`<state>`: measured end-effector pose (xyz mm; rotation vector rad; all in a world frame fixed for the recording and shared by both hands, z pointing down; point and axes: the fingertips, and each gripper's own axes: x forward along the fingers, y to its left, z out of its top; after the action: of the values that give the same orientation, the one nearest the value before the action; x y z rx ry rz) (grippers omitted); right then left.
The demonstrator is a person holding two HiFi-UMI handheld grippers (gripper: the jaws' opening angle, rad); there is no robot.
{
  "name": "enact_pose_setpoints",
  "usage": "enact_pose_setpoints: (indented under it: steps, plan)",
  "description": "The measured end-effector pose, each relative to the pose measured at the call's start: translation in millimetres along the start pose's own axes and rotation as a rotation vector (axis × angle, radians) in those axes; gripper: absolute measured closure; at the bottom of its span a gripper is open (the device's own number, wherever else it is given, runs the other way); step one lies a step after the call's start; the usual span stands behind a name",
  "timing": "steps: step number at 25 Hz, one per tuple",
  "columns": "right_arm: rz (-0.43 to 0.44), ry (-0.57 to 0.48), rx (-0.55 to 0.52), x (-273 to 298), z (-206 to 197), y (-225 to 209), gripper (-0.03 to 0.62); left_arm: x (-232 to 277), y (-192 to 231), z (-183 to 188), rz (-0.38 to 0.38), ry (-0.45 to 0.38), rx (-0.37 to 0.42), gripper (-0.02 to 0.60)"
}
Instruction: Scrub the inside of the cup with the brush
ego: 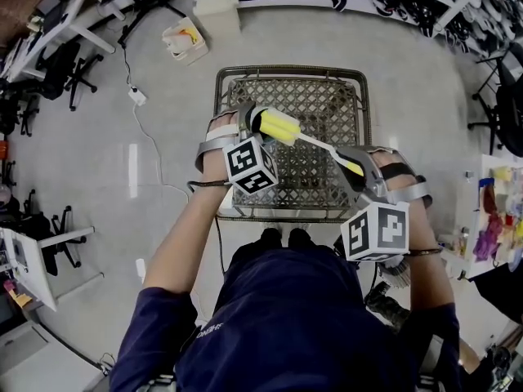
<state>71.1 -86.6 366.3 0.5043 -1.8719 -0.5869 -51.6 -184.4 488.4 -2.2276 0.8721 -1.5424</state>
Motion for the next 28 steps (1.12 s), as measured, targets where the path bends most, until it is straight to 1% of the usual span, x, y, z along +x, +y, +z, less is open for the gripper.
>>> enact_pose_setpoints:
  steps: [6,9,12,15,18,22,25,28]
  plan:
    - [-0.081,-0.047,0.103,-11.4,-14.4,-11.2,0.565,-3.6,-5.1,-6.6,-0.071,-0.045,-0.192,0.193]
    - [-0.147,-0.072,0.157,-17.0,-21.8,-23.7,0.565,-9.2,-5.6,-1.0,-0.085,-0.083,-0.248,0.193]
    - [-0.201,-0.113,0.254,-21.2,-23.7,-36.8,0.565,-18.2,-4.6,7.7,-0.102,-0.142,-0.32,0.193]
    - [-0.245,-0.184,0.351,-15.0,-30.4,-46.6,0.565,-26.1,-5.2,17.8,-0.137,-0.213,-0.381,0.193]
    - [-0.249,-0.241,0.441,-6.6,-37.8,-49.7,0.565,-30.6,-12.8,26.1,-0.169,-0.25,-0.385,0.193]
    - [-0.236,-0.281,0.529,-2.4,-41.8,-52.1,0.565,-34.6,-20.2,33.6,-0.181,-0.271,-0.382,0.193]
    - [-0.228,-0.32,0.605,-0.5,-44.8,-55.6,0.565,-41.3,-22.3,42.1,-0.195,-0.304,-0.386,0.193]
    - [-0.229,-0.373,0.696,2.8,-48.1,-59.5,0.565,-50.8,-19.7,50.1,-0.202,-0.345,-0.407,0.193]
